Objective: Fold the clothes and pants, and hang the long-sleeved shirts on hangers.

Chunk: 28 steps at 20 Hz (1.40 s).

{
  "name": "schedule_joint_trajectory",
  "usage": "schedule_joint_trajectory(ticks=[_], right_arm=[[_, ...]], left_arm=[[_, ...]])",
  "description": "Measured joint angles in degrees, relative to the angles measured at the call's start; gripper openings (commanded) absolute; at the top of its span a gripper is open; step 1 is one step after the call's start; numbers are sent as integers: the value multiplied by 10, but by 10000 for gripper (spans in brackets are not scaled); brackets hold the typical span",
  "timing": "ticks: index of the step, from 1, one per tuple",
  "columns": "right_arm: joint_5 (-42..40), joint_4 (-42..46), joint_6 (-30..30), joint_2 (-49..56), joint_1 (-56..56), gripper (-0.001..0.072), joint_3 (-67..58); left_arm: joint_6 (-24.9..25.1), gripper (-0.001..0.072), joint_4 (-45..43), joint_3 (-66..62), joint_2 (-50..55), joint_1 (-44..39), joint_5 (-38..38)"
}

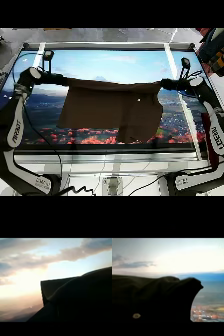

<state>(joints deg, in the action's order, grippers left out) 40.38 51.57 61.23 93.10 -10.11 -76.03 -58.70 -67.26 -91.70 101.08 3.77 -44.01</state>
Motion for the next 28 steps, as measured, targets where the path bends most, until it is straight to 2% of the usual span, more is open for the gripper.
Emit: schedule_joint_trajectory(ticks=[3, 4, 5, 6, 7, 8, 10, 11, 12, 13, 14, 18, 22, 26, 28], right_arm=[[31, 33, 0, 17, 1, 16, 11], [46, 43, 0, 20, 1, 132, 13], [57, 48, 0, 22, 1, 449, 14], [68, 54, 0, 23, 1, 626, 15], [76, 57, 0, 24, 1, 608, 15], [82, 59, 0, 23, 1, 530, 15], [98, 63, 0, 17, 0, 190, 10], [108, 65, 0, 11, 0, 36, 5], [123, 68, 0, 4, -2, 15, 0], [139, 72, 0, -4, -3, 15, -6], [156, 76, 0, -14, -5, 15, -13], [255, 108, 0, -56, -10, 14, -28], [421, 174, -10, -75, -26, 14, -10], [526, 166, -19, -96, -59, 14, 103], [532, 129, -21, -109, -69, 17, 181]], left_arm=[[0, 15, -2, 0, 30, 0, -28], [0, 132, -3, 0, 38, 0, -43], [0, 444, -4, 0, 43, 0, -56], [0, 716, -5, 0, 47, 0, -71], [0, 684, -5, 0, 48, 0, -81], [-1, 684, -4, 0, 47, 0, -89], [0, 683, -4, 0, 33, 0, -105], [0, 661, -4, 0, 21, 0, -112], [0, 455, -5, 0, 6, 2, -117], [0, 160, -8, -1, -13, 5, -122], [0, 21, -11, -1, -33, 9, -129], [1, 10, -18, -1, -119, 28, -183], [-5, 9, -45, 0, -192, 46, -261], [-29, 10, -74, 40, -259, 68, -315], [-35, 10, -79, 85, -299, 76, -327]])
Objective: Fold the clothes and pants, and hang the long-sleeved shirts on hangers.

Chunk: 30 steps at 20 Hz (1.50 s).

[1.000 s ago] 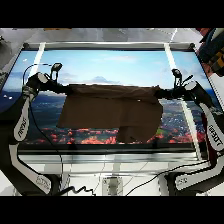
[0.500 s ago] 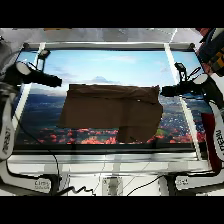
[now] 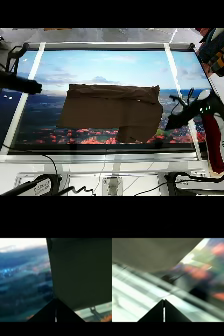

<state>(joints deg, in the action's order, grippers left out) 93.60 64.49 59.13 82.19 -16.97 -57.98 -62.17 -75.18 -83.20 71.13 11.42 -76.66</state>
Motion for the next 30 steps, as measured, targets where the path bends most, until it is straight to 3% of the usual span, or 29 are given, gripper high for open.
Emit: schedule_joint_trajectory(ticks=[4, 5, 6, 7, 12, 14, 16, 24, 29, 30], right_arm=[[-83, -78, -2, -14, 6, 19, 115], [-104, -89, -2, -15, 9, 96, 132], [-125, -98, -2, -17, 12, 311, 147], [-143, -105, -3, -18, 14, 381, 157], [-203, -123, 15, -18, 19, 363, 181], [-218, -130, 25, -17, 19, 162, 185], [-235, -139, 31, -17, 20, 27, 187], [-279, -196, 37, -17, 20, 15, 190], [-277, -205, 38, -17, 20, 15, 190], [-277, -206, 38, -17, 20, 15, 190]], left_arm=[[-4, 10, -5, 82, -51, 6, -10], [-5, 10, -6, 97, -56, 7, -10], [-5, 10, -6, 109, -57, 7, -11], [-5, 10, -6, 122, -56, 7, -11], [-5, 10, -7, 160, -14, 8, -10], [-5, 10, -7, 165, 16, 8, -9], [-5, 10, -7, 169, 48, 8, -8], [-6, 9, -40, 172, 130, 16, -6], [-4, 12, -14, 183, 138, 74, -9], [-4, 108, 10, 189, 138, 89, -8]])
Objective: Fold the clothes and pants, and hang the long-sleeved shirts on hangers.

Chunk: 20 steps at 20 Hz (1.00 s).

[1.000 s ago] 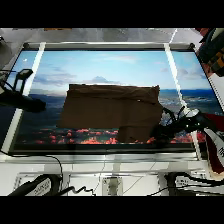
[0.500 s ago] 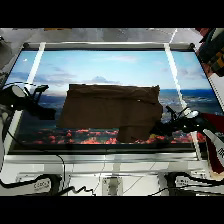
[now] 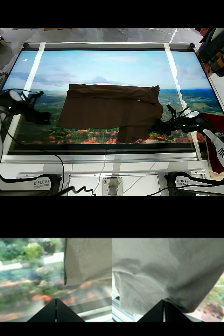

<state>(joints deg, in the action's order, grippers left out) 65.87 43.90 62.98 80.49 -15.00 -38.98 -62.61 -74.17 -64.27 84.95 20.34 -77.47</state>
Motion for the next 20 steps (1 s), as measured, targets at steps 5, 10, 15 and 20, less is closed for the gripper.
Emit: schedule_joint_trajectory(ticks=[5, 10, 15, 20], right_arm=[[0, -1, 0, 0, 0, 16, 0], [0, -2, 0, 0, 0, 15, 0], [1, -3, 0, 0, 0, 14, 0], [-7, -5, -5, -10, 0, 13, 0]], left_arm=[[0, 441, 106, 43, 2, 48, 38], [0, 400, 156, 68, 26, 42, 75], [0, 9, 208, 73, 73, 24, 83], [0, 6, 241, 64, 89, 17, 85]])
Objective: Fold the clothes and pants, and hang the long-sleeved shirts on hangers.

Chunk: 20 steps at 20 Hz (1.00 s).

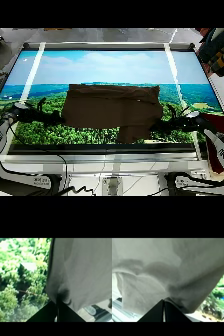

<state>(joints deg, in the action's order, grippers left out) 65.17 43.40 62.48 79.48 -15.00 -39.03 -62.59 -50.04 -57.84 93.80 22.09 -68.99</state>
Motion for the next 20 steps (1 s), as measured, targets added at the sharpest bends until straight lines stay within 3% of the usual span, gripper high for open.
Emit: schedule_joint_trajectory(ticks=[8, 16, 20], right_arm=[[-7, 15, -44, -127, 0, 13, 0], [82, 8, -31, -348, 0, 13, 0], [36, -43, -20, -428, 0, 13, 0]], left_arm=[[47, 6, -6, -36, -116, -9, -40], [59, 7, -30, -38, -323, -9, -80], [60, 7, -35, -35, -394, -10, -58]])
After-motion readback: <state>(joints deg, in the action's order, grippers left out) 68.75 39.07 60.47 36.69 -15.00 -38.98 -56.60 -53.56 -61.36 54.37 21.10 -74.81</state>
